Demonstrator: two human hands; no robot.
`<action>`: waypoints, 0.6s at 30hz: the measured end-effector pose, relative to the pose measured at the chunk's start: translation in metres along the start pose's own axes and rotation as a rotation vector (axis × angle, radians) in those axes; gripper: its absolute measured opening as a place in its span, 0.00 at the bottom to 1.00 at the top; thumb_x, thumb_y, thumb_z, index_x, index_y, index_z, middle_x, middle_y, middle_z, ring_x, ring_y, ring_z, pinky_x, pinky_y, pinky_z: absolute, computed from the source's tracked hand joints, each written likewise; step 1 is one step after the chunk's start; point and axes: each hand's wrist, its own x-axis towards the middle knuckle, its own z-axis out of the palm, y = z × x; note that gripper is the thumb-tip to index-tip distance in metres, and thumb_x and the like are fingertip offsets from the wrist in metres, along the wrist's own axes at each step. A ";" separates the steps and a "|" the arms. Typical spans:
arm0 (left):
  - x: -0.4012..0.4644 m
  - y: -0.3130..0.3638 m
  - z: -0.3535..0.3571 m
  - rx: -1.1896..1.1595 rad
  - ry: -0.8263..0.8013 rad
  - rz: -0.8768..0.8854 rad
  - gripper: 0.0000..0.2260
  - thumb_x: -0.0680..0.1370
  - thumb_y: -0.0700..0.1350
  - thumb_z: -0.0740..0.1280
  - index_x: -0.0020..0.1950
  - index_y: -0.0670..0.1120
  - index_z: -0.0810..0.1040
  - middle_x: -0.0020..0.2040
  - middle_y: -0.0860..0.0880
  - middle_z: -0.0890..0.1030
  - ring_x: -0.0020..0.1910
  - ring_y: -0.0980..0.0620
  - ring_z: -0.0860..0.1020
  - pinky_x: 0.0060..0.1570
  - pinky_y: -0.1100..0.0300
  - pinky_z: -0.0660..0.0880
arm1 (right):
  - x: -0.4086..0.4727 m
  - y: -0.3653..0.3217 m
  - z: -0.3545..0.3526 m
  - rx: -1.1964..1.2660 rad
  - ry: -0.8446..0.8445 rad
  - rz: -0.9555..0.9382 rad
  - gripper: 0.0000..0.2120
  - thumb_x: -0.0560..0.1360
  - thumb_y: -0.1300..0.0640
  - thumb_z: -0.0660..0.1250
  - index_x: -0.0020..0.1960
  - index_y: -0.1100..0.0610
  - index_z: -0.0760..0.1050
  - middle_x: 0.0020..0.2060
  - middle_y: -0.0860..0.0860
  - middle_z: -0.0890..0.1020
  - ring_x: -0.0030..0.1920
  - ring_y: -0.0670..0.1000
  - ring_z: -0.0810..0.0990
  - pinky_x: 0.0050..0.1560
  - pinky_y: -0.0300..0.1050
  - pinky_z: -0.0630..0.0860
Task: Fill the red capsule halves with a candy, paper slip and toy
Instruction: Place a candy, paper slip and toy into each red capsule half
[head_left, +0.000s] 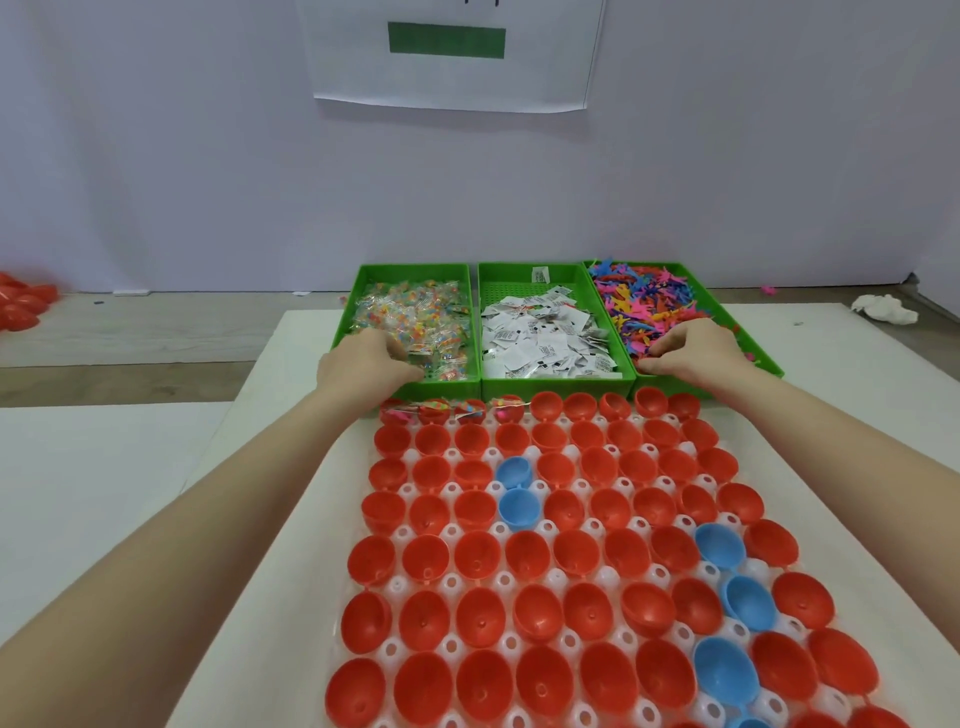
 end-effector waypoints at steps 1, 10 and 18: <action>0.000 0.002 0.000 -0.076 -0.014 -0.009 0.16 0.72 0.47 0.72 0.57 0.42 0.78 0.54 0.43 0.80 0.50 0.46 0.76 0.49 0.56 0.71 | 0.001 0.000 0.000 0.018 -0.012 0.020 0.12 0.69 0.59 0.74 0.50 0.64 0.80 0.52 0.59 0.81 0.57 0.57 0.76 0.56 0.46 0.70; 0.001 -0.003 0.000 -0.039 0.015 0.109 0.07 0.76 0.40 0.67 0.48 0.38 0.82 0.46 0.42 0.82 0.47 0.45 0.77 0.46 0.57 0.71 | 0.004 -0.002 -0.001 0.162 -0.022 0.120 0.09 0.70 0.65 0.71 0.50 0.63 0.81 0.54 0.58 0.80 0.60 0.55 0.74 0.53 0.43 0.67; 0.002 -0.013 -0.006 0.138 0.030 0.038 0.11 0.74 0.44 0.67 0.43 0.35 0.80 0.45 0.38 0.81 0.45 0.42 0.76 0.43 0.53 0.73 | 0.008 -0.010 0.000 0.154 0.281 -0.006 0.14 0.78 0.65 0.56 0.58 0.62 0.77 0.46 0.55 0.77 0.30 0.50 0.70 0.35 0.41 0.67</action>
